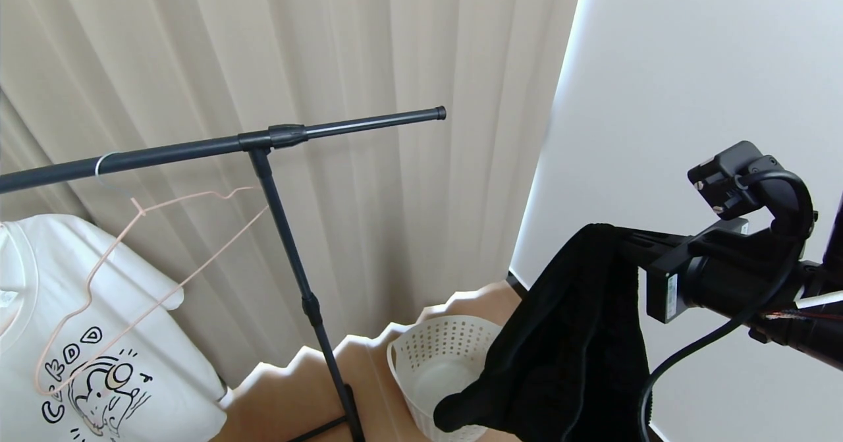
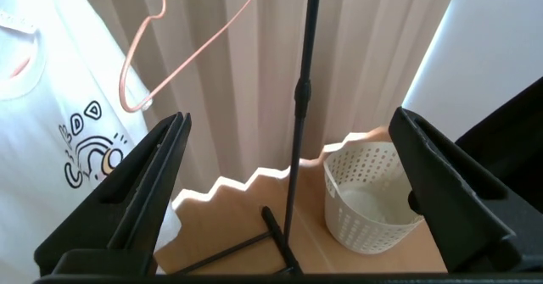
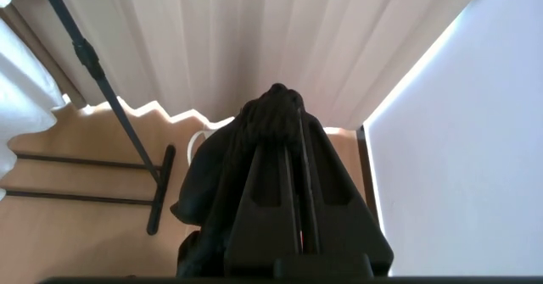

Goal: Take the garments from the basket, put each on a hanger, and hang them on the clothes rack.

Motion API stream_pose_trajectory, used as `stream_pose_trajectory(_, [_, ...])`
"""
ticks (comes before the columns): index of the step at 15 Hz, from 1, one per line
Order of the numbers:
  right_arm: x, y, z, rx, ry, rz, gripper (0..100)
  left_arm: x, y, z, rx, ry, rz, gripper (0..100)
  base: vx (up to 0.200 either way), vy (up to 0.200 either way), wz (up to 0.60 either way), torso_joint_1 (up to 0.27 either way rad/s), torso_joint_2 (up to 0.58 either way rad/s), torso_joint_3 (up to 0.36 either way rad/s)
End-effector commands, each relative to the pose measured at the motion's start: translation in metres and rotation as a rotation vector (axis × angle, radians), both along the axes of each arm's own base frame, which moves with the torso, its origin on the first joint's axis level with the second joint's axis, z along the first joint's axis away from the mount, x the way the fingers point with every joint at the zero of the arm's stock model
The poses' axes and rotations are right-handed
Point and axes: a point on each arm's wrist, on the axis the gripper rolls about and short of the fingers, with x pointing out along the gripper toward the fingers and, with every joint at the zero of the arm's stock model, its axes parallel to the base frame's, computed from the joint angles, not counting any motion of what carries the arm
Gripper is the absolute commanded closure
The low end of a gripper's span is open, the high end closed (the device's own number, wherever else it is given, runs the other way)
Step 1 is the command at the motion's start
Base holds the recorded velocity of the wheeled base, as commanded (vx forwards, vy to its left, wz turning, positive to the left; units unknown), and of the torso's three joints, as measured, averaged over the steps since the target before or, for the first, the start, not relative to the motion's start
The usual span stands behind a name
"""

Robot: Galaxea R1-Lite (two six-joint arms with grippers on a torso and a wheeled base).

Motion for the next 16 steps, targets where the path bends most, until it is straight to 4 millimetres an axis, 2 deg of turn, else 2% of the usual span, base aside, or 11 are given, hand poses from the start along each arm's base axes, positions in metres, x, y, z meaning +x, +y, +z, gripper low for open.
stream_pose_trajectory(1, [-0.0002,0.0000,-0.0015,-0.002,0.005,0.001,100,0.0001,0.0000,0.0000,0.000,0.001,0.000,0,0.000,0.000,0.00,0.163,-0.36,-0.203])
stream_pose_trajectory(4, [-0.0013,-0.0007,-0.0016,-0.001,0.003,0.001,100,0.0001,0.0000,0.0000,0.000,0.001,0.000,0,0.000,0.000,0.00,0.106,-0.24,-0.126])
stream_pose_trajectory(16, [-0.0016,-0.0008,-0.0025,-0.003,0.006,0.001,100,0.0001,0.0000,0.0000,0.000,0.001,0.002,0,0.000,0.000,0.00,0.001,0.00,0.014])
